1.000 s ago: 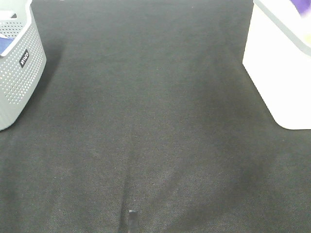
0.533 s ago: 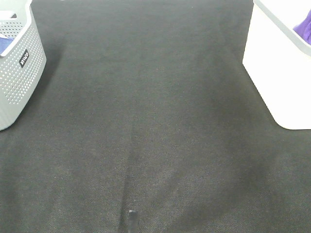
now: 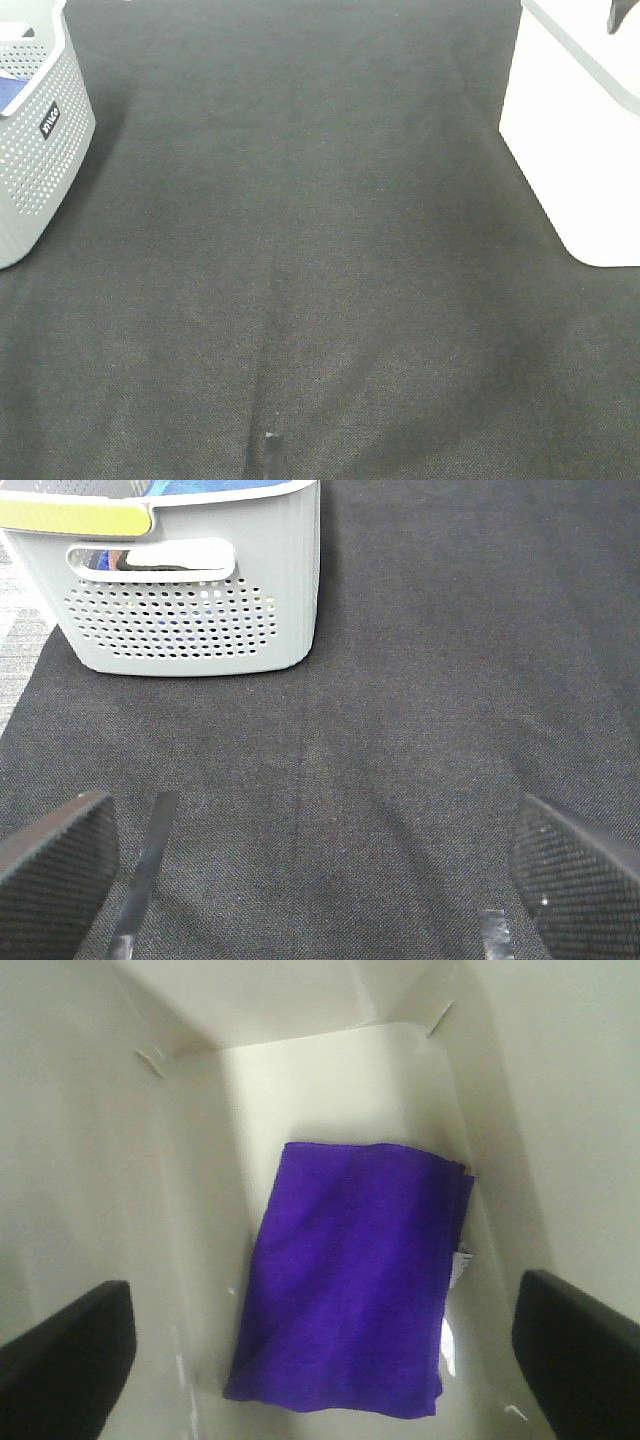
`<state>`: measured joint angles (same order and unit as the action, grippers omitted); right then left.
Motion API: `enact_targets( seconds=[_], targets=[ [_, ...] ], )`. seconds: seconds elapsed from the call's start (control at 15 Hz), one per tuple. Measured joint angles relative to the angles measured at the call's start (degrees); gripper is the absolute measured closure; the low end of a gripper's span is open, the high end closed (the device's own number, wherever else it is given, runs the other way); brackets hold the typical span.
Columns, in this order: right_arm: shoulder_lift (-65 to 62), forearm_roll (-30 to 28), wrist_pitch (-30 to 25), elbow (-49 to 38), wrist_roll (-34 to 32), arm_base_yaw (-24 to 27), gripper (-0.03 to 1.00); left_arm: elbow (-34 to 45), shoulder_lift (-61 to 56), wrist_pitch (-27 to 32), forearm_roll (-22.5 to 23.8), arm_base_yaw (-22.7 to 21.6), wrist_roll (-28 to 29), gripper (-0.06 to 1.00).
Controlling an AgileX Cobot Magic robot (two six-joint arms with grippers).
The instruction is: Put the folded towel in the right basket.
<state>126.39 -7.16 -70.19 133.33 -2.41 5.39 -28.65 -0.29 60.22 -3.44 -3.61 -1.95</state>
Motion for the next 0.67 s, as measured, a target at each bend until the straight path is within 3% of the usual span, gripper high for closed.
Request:
enact_targets(
  seconds=[0.13,0.4,0.53,0.67],
  targets=[
    [-3.67,1.89,0.0,0.0,-0.63,-2.41,-0.01,0.0,0.0,0.0,0.06,0.0,0.0,-0.04],
    [-14.67,1.95,0.29,-3.61,0.8,-13.24,-0.01,0.0,0.0,0.0,0.06,0.0,0.0,-0.04],
    [-21.72,2.35,0.34,-12.15,-0.34,-14.04,-0.01,0.0,0.0,0.0,0.06,0.0,0.0,-0.04],
    [-33.0,2.46,0.34,-25.95,-1.26,-13.98,-0.01,0.0,0.0,0.0,0.06,0.0,0.0,-0.04]
  ],
)
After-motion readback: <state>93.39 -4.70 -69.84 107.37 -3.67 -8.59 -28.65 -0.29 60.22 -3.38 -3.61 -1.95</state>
